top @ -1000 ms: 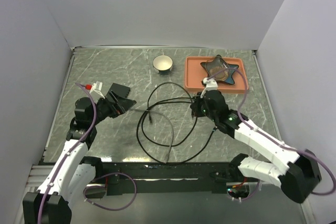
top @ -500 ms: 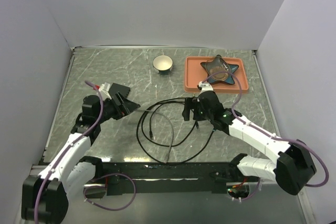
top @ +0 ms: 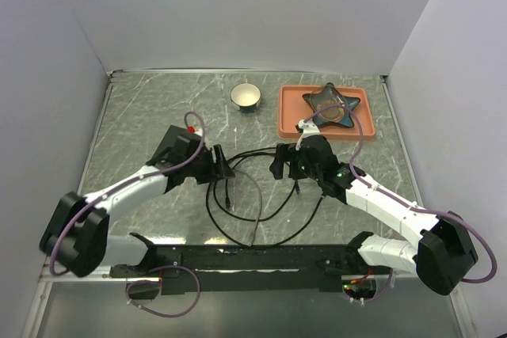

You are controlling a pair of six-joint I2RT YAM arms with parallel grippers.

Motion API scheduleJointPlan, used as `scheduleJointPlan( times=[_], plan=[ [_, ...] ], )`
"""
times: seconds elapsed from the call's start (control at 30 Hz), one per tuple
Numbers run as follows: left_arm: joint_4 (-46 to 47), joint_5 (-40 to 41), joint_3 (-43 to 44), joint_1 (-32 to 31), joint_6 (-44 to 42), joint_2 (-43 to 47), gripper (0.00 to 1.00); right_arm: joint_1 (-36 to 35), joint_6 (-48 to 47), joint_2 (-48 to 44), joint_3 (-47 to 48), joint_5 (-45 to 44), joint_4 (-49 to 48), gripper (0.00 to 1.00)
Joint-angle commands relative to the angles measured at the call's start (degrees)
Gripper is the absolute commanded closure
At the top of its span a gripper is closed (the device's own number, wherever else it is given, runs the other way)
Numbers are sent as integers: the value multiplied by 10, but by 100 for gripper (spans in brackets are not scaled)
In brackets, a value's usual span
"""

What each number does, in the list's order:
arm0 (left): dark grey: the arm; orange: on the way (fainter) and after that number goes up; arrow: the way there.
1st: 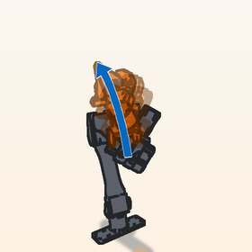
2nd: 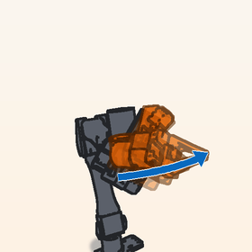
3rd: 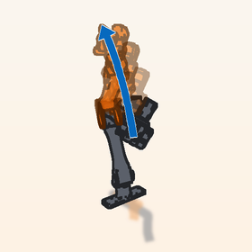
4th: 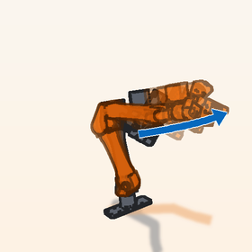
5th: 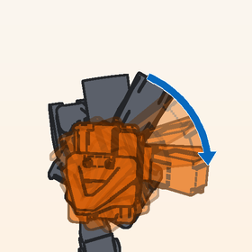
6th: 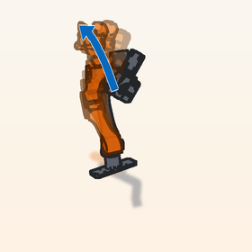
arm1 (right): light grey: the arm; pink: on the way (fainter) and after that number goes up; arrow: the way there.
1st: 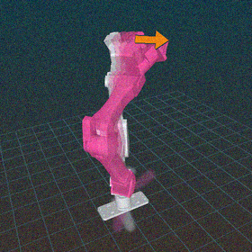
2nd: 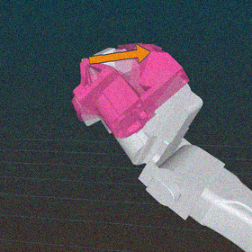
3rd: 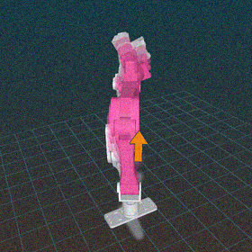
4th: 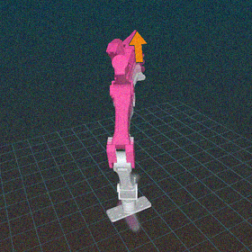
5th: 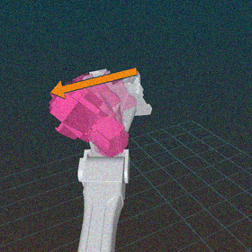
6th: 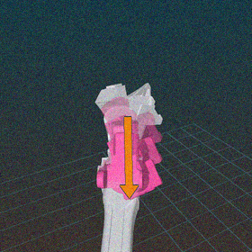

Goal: Insert the plug into the switch port

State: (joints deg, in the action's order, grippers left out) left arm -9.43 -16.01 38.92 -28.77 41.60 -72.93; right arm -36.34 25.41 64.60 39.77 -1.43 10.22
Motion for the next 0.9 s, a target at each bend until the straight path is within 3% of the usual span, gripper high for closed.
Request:
scheduleJointPlan(
  times=[0.0,0.13,0.33,0.5,0.6,0.83,0.87],
  plan=[
    [-74,141,71,-53,9,-60,34,2,-2,-8,-3,2,-20,2],
    [-143,210,124,-89,23,-125,37,2,-6,-15,-10,4,-23,2],
    [-176,245,170,-120,28,-193,51,2,-10,-11,-13,1,-23,2],
    [-206,281,189,-126,33,-238,52,3,-12,-16,-15,9,-24,2],
    [-188,279,186,-128,20,-249,62,2,-16,-15,-18,26,-31,2],
    [-102,255,158,-142,-20,-215,99,2,-2,3,-20,125,-81,3],
    [-91,260,155,-148,-31,-206,99,3,2,10,-18,148,-99,2]
  ],
)
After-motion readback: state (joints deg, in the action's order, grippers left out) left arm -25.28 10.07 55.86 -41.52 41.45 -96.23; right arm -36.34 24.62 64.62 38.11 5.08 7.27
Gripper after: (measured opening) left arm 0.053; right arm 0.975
